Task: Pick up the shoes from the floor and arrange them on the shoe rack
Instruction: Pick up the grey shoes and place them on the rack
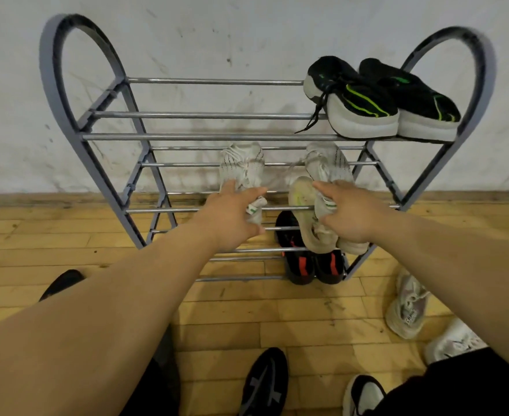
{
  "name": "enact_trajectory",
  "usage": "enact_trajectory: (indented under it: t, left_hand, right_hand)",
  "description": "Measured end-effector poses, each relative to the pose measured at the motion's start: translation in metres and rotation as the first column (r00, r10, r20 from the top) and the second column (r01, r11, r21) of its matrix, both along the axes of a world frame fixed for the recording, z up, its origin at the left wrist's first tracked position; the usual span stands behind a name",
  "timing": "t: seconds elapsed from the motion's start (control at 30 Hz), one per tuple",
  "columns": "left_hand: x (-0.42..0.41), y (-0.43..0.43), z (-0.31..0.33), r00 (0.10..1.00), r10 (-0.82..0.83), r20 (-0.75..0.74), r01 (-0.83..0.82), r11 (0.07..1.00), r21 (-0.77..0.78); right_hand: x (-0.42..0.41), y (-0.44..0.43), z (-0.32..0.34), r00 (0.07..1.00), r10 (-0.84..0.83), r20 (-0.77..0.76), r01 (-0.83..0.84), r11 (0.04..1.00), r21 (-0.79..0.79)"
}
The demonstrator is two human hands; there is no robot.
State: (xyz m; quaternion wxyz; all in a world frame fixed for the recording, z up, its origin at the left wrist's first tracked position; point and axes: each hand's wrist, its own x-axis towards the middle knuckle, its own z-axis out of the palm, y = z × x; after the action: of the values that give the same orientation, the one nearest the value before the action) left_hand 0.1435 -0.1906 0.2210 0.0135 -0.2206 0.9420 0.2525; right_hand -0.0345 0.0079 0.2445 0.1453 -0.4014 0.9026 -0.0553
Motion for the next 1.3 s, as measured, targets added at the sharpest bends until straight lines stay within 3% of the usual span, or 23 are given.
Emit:
enact_trajectory:
  t: [0.6,1.0,1.3]
  left_hand:
    - [-0.002,-0.005,-0.002,0.999,-0.008,-0.045,0.009,1.000,0.017]
    - [-0.022,0.025,0.003,0.995,-0.055,-0.088,0.063,0.994,0.089]
    - [-0.077,0.062,-0.001,0.978,-0.092,-0.188,0.126,0.976,0.180]
  right_hand:
    - [-0.056,0.038,-0.011,0.949,-0.312,-0.053,0.305,0.946,-0.105]
    - [-0.042,0.064,0.013,0.983,-0.177,-0.053,0.176,0.984,-0.030]
    - [-0.045,0.091,0.012,0.992,-0.119,0.052,0.121,0.992,-0.030]
